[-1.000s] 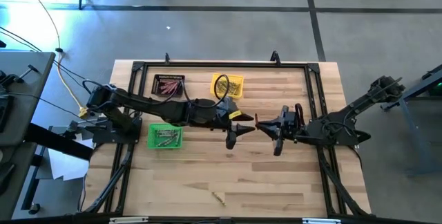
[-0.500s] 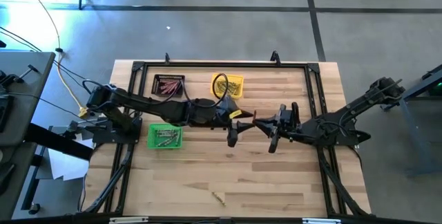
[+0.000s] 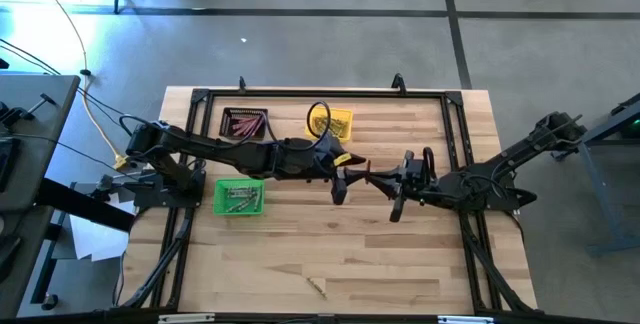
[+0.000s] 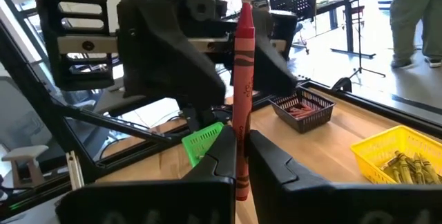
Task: Sort crayons
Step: Put the red crayon into the black bin
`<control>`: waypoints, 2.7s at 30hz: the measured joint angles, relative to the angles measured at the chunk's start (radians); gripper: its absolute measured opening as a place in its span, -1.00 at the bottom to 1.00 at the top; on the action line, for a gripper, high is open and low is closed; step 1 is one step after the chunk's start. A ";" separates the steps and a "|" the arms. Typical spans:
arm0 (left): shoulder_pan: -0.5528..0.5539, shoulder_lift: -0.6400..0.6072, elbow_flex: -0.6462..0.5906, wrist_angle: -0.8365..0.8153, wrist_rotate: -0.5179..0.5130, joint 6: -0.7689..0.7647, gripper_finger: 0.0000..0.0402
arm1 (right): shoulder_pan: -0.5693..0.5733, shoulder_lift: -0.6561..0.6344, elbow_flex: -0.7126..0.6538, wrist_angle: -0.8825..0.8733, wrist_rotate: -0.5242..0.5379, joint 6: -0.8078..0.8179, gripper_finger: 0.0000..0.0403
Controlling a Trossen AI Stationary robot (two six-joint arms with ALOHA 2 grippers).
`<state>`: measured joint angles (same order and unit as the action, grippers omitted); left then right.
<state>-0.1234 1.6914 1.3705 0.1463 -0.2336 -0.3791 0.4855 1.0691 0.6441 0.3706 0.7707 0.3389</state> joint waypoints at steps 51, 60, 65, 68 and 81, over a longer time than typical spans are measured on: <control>0.020 0.012 0.001 -0.034 0.022 0.044 -0.97 | -0.060 -0.013 0.000 0.012 -0.142 0.046 -0.43; 0.168 -0.121 -0.001 -0.660 -0.256 -0.059 -0.95 | -0.051 -0.115 0.001 -0.076 -0.203 0.101 -0.39; 0.300 -0.231 -0.033 -1.032 -0.380 -0.073 -0.95 | -0.046 -0.147 0.001 -0.161 -0.204 0.160 -0.39; 0.401 -0.338 -0.157 -1.046 -0.360 -0.072 -0.95 | -0.047 -0.148 0.001 -0.202 -0.181 0.186 -0.39; 0.775 -0.682 -0.744 -0.524 -0.118 -0.021 -0.95 | -0.065 -0.145 0.000 -0.323 -0.053 0.204 -0.39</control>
<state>0.6518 1.0094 0.6268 -0.3775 -0.3521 -0.4001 0.4206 0.9241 0.6445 0.0475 0.7174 0.5430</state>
